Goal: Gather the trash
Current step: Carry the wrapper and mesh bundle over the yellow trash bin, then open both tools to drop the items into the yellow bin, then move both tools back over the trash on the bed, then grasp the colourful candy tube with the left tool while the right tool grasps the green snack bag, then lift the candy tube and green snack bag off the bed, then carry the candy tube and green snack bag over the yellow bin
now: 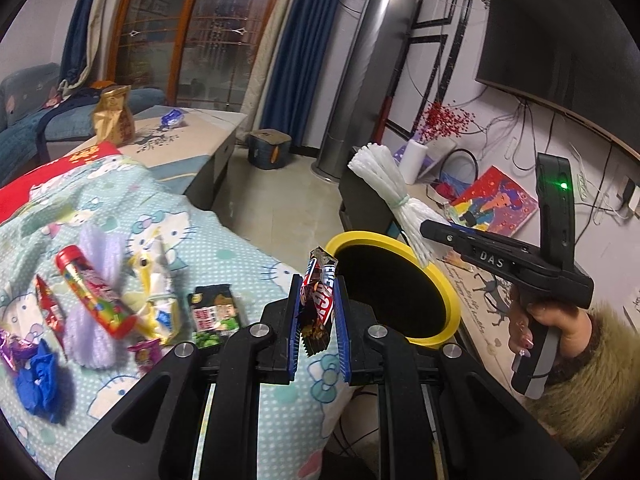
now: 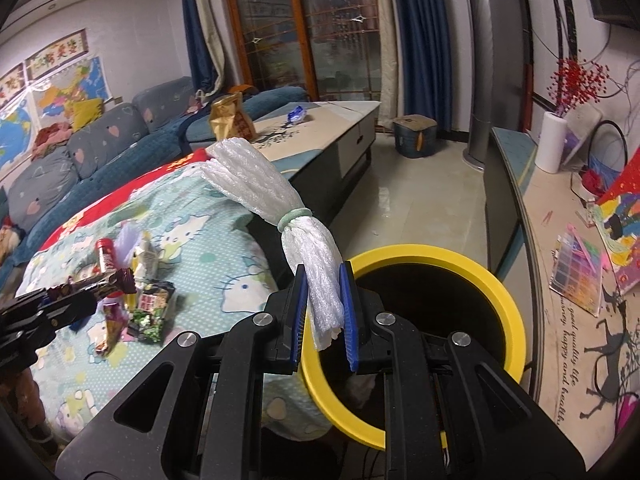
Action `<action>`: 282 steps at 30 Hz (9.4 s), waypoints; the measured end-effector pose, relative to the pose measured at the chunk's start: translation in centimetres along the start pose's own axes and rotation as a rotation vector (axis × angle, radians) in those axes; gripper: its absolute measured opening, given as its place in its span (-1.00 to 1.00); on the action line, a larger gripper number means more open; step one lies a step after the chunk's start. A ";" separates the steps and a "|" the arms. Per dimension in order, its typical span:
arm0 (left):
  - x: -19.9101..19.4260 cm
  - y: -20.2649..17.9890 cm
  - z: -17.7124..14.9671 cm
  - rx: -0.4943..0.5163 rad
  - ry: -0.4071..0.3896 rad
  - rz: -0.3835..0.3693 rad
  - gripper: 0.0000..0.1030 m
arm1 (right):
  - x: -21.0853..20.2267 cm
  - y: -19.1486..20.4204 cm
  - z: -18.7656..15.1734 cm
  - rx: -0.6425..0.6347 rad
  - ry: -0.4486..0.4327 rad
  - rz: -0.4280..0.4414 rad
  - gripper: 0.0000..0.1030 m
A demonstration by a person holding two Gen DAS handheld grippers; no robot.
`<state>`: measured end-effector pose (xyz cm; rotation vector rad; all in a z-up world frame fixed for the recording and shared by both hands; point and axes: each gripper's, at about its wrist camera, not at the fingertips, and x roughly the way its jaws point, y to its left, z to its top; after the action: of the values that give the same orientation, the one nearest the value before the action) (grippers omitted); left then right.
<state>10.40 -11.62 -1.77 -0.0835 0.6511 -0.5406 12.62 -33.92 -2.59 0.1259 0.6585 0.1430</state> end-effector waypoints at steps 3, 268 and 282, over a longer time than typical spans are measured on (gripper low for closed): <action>0.6 -0.8 0.2 0.023 0.006 -0.016 -0.72 | 0.1 -0.9 -0.1 0.017 0.003 -0.022 -0.77; -0.8 2.4 4.0 -0.179 -0.079 -0.016 -0.42 | 0.7 3.1 1.1 0.028 -0.001 0.098 -0.89; 1.7 -1.0 4.5 -0.104 -0.042 -0.088 -0.42 | 0.2 -0.6 1.2 0.089 -0.018 0.023 -0.89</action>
<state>13.77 -13.79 1.11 -0.2219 0.6367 -0.5878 13.60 -34.54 -1.87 0.2206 0.6460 0.1348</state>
